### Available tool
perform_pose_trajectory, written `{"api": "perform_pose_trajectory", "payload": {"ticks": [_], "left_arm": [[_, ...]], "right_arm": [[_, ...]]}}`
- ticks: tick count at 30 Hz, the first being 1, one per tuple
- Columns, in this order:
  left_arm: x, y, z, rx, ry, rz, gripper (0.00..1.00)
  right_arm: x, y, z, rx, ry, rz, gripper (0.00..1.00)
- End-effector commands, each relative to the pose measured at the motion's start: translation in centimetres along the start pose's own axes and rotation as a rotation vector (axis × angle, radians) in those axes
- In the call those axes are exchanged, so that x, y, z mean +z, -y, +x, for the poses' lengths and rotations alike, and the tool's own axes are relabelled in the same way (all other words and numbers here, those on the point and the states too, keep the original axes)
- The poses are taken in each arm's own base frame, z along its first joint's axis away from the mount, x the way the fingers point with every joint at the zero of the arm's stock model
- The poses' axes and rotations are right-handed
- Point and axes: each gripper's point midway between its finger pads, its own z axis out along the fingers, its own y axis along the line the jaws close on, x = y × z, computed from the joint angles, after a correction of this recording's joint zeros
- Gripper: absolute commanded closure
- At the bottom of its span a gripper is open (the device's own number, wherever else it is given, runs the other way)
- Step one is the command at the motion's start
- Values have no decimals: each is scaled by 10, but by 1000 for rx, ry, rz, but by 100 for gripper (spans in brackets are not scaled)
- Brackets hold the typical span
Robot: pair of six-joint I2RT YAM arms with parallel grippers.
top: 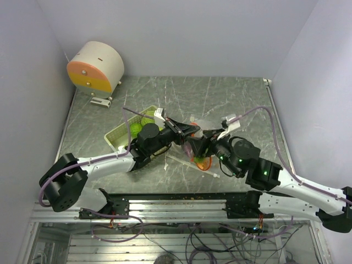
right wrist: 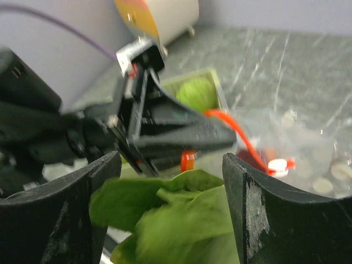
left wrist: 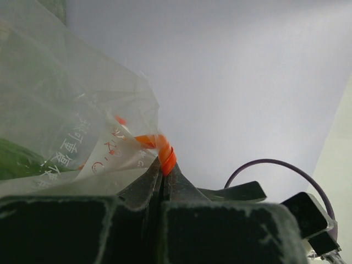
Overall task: Place the food in the zip-top bag and seal the zipper
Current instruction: Place the fake vegetable in the zipper food storage bag.
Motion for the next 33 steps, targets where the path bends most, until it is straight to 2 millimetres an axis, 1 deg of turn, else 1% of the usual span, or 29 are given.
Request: {"api": "perform_pose_trajectory", "payload": {"ticks": [1, 5, 10, 12, 14, 15, 16, 18, 21, 24, 27, 33], "left_arm": [[-14, 41, 6, 8, -18, 137, 93], [-17, 40, 3, 9, 0, 138, 93], [-16, 35, 3, -3, -3, 141, 93], [-15, 33, 2, -4, -2, 136, 93], [-14, 30, 1, -3, 3, 129, 93], [-14, 29, 1, -5, 6, 127, 93], [-14, 28, 0, -7, 9, 127, 93], [-13, 27, 0, -10, 10, 130, 93], [-12, 27, 0, -15, 3, 141, 93], [-11, 24, 1, -24, -5, 139, 93], [-11, 22, 2, -34, -11, 141, 93], [-12, 23, 3, -33, -13, 145, 93]], "right_arm": [[-27, 9, 45, -20, -289, 23, 26], [-42, 11, 49, -18, -371, 29, 28], [-53, 8, 69, -19, -475, -4, 33], [-57, 5, 74, -16, -512, -20, 34], [-62, 2, 69, 0, -533, -22, 34], [-66, 3, 72, 5, -553, -19, 34], [-68, 1, 61, 27, -546, -19, 34], [-73, 0, 59, 48, -564, -12, 33], [-78, -1, 72, 62, -614, -12, 32], [-75, -4, 88, 91, -638, -23, 32], [-71, -10, 100, 116, -645, -43, 32], [-69, 4, 127, 80, -706, 41, 31]]}}
